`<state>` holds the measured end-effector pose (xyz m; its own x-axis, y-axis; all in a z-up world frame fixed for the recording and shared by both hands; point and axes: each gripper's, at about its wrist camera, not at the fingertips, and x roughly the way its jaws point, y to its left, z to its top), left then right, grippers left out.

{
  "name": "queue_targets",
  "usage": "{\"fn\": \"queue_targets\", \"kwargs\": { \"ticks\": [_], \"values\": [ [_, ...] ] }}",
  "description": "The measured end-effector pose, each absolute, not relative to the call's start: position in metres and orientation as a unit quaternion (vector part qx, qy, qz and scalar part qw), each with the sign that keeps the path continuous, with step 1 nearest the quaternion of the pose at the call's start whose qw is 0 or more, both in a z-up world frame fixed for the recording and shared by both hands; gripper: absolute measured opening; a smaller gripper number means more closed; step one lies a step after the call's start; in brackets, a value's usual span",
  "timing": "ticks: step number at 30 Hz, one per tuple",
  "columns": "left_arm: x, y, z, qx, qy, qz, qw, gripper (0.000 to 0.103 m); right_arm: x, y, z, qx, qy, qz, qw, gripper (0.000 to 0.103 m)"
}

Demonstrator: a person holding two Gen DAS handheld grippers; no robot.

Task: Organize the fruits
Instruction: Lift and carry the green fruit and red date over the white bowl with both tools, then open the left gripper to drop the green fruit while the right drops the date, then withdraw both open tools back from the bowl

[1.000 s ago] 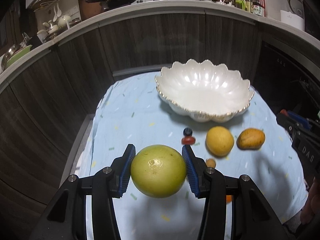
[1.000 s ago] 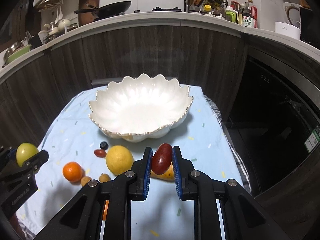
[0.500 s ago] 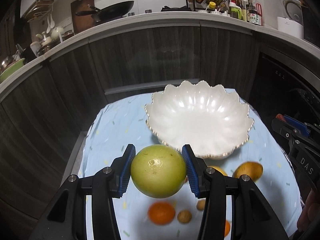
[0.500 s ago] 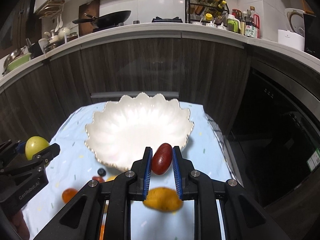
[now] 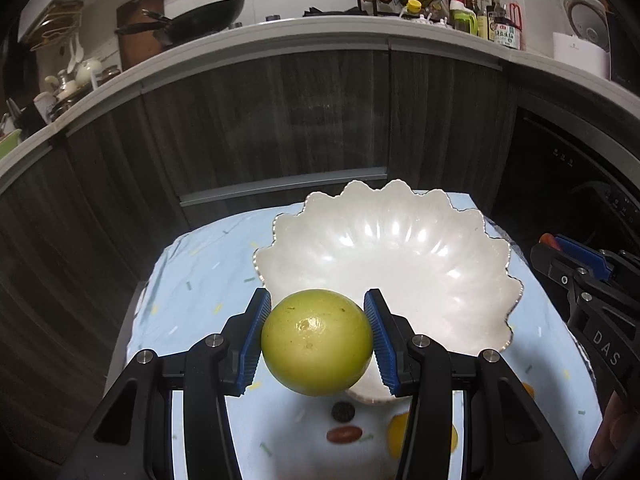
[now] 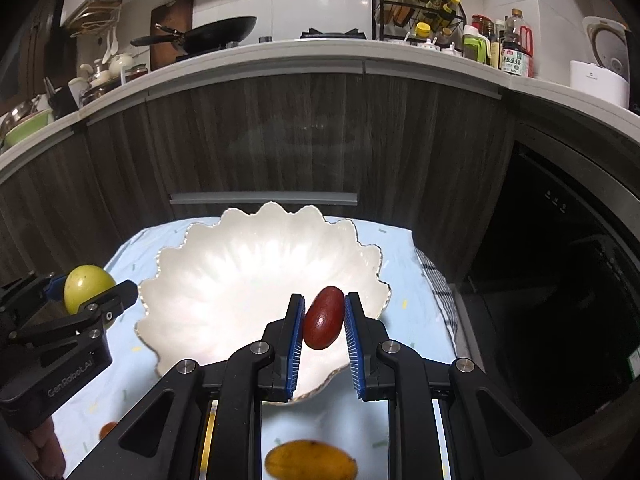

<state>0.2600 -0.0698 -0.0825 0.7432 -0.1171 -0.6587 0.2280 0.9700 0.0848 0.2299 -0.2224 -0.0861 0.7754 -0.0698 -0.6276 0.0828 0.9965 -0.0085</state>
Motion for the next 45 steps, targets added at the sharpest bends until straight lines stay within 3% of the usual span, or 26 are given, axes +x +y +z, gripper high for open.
{"fn": "queue_targets", "kwargs": {
  "ticks": [17,20,22,26,31,45],
  "values": [
    [0.296,-0.079,-0.124,0.088,0.398,-0.100,0.907,0.049,0.264,-0.221,-0.125,0.004,0.379,-0.021,0.925,0.023],
    [0.293,-0.078,-0.121,0.094,0.383,-0.092,0.914,0.065,0.264,-0.221,-0.124,0.002,0.376,-0.025,0.926,0.042],
    [0.291,-0.076,-0.116,0.092,0.375,-0.089,0.918,0.069,0.262,-0.221,-0.122,0.000,0.370,-0.030,0.928,0.052],
    [0.289,-0.074,-0.110,0.096,0.367,-0.080,0.922,0.072,0.257,-0.220,-0.116,-0.005,0.362,-0.037,0.931,0.057],
    [0.281,-0.069,-0.100,0.093,0.355,-0.071,0.927,0.081,0.247,-0.221,-0.107,-0.007,0.350,-0.050,0.935,0.071],
    [0.234,-0.049,-0.066,0.085,0.333,-0.057,0.937,0.084,0.204,-0.216,-0.075,-0.007,0.329,-0.067,0.942,0.073]
  ]
}}
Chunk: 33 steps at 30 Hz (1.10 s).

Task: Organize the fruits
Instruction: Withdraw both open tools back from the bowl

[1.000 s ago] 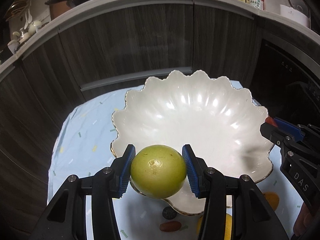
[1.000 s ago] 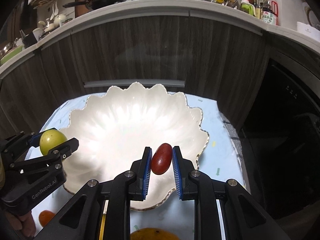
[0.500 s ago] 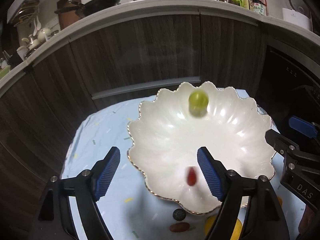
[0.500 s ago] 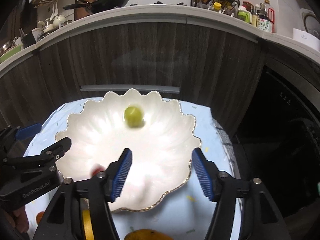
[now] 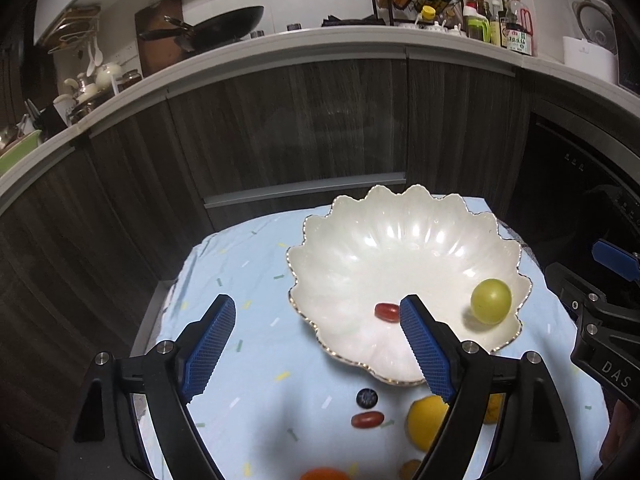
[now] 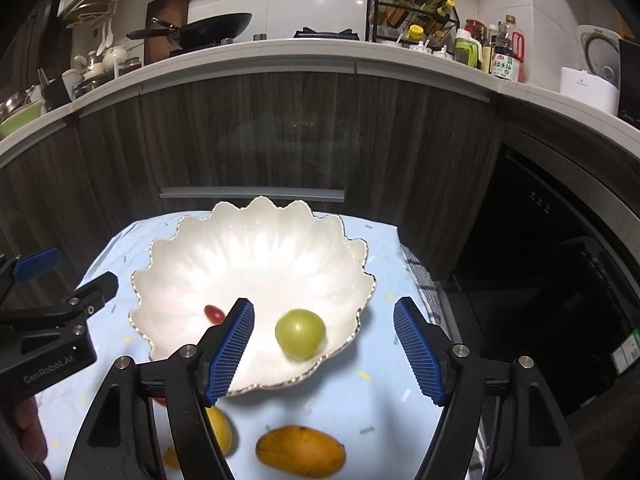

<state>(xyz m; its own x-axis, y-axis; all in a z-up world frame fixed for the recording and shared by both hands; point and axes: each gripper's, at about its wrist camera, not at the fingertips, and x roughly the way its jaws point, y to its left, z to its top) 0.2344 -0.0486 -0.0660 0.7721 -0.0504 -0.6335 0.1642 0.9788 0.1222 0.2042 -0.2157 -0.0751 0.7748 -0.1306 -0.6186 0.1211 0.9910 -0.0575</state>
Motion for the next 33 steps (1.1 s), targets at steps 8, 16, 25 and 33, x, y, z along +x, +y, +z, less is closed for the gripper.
{"fn": "queue_targets", "kwargs": {
  "ticks": [8,16,25,33],
  "values": [
    [0.200,-0.035,-0.051,0.079,0.321,-0.053,0.942,0.085,0.176,-0.210,-0.060,-0.011,0.319,-0.072,0.945,0.073],
    [0.176,-0.023,-0.049,0.077,0.322,-0.047,0.943,0.085,0.154,-0.200,-0.058,-0.011,0.318,-0.064,0.946,0.073],
    [0.157,-0.015,-0.054,0.075,0.325,-0.043,0.942,0.085,0.139,-0.191,-0.059,-0.015,0.321,-0.057,0.945,0.073],
    [0.146,-0.010,-0.057,0.077,0.325,-0.041,0.942,0.085,0.130,-0.185,-0.063,-0.017,0.324,-0.051,0.945,0.073]
  ]
}}
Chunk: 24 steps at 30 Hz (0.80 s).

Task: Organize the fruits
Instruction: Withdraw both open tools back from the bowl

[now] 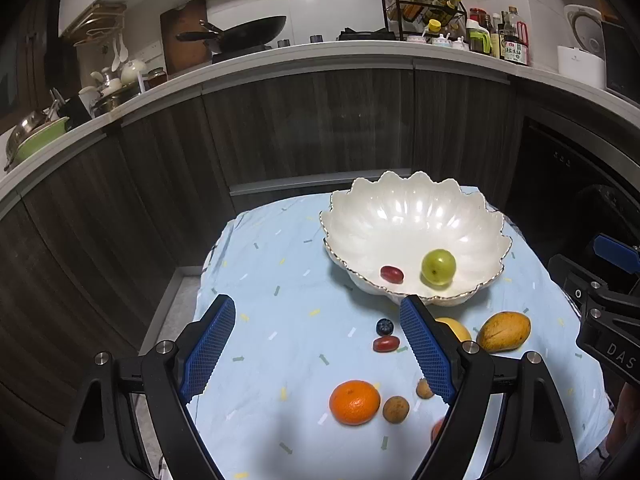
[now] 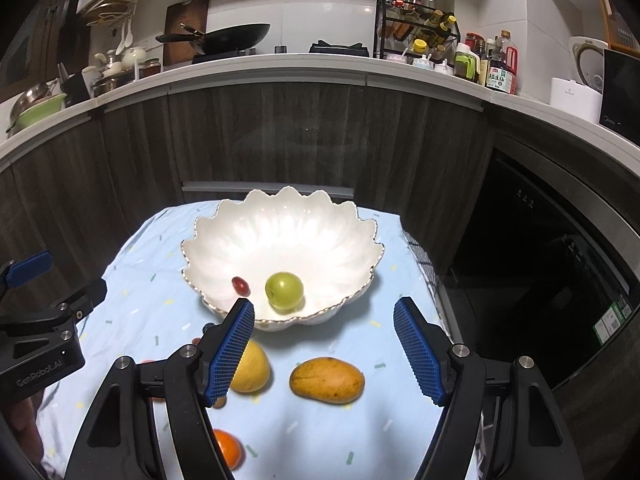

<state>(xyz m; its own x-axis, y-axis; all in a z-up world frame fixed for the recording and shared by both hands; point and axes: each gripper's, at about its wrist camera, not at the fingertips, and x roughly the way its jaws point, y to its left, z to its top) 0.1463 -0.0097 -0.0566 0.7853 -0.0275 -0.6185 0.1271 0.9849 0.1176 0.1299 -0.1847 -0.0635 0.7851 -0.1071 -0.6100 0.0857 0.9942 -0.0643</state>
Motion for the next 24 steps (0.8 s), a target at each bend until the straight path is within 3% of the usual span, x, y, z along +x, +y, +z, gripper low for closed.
{"fn": "queue_targets", "kwargs": {
  "ticks": [24],
  "values": [
    [0.128,0.000,-0.086,0.080,0.348,-0.049,0.933,0.084,0.115,-0.172,-0.088,-0.010,0.354,-0.036,0.934,0.073]
  ]
}}
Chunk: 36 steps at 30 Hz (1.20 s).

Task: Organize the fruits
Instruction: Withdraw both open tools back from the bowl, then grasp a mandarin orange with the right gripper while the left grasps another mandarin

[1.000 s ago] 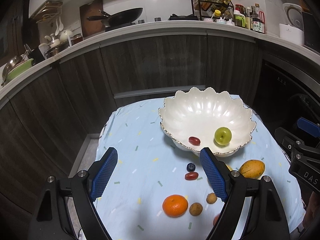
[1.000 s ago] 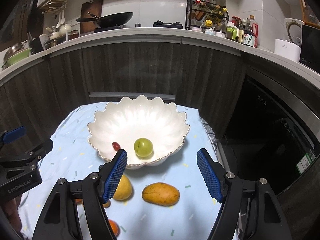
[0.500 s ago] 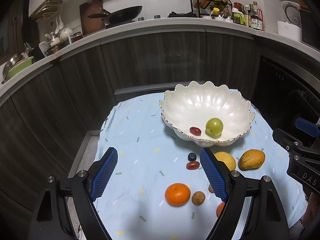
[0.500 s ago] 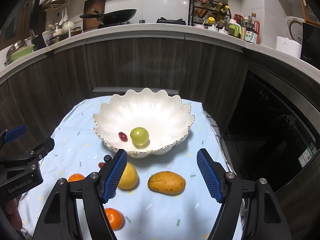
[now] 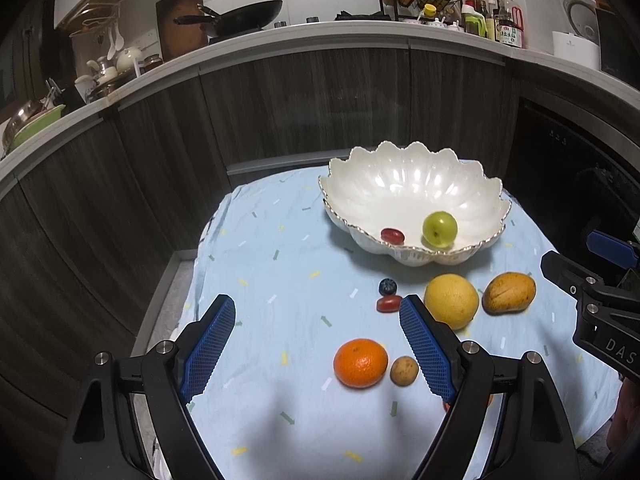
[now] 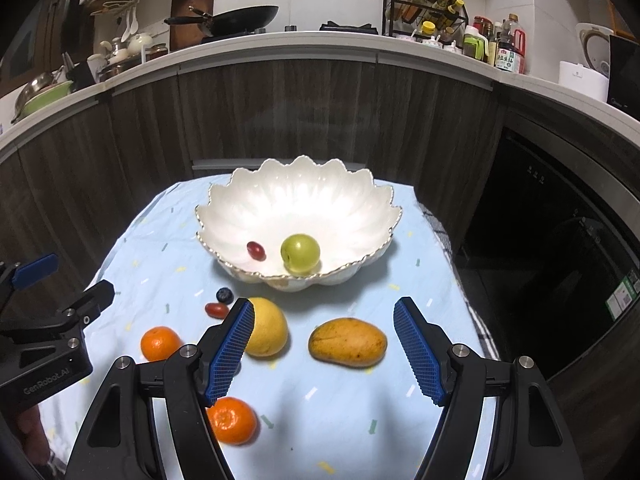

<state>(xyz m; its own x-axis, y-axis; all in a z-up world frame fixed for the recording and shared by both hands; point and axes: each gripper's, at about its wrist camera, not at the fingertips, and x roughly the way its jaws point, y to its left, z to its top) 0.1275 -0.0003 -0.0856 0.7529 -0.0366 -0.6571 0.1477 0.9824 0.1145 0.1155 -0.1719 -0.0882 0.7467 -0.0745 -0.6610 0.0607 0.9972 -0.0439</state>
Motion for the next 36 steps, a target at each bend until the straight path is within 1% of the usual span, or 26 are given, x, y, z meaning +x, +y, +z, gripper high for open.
{"fn": "queue_targets", "kwargs": {
  "ticks": [21,29,36],
  "values": [
    [0.123,0.005,-0.126,0.100,0.385,-0.108,0.911,0.084,0.107,-0.147,-0.122,-0.019,0.395,-0.004,0.919,0.073],
    [0.126,0.002,-0.143,0.134,0.394,-0.152,0.896,0.084,0.105,-0.134,-0.136,-0.026,0.417,0.009,0.908,0.073],
    [0.134,0.007,-0.152,0.141,0.400,-0.183,0.887,0.084,0.105,-0.121,-0.149,-0.031,0.440,0.022,0.897,0.073]
  ]
}}
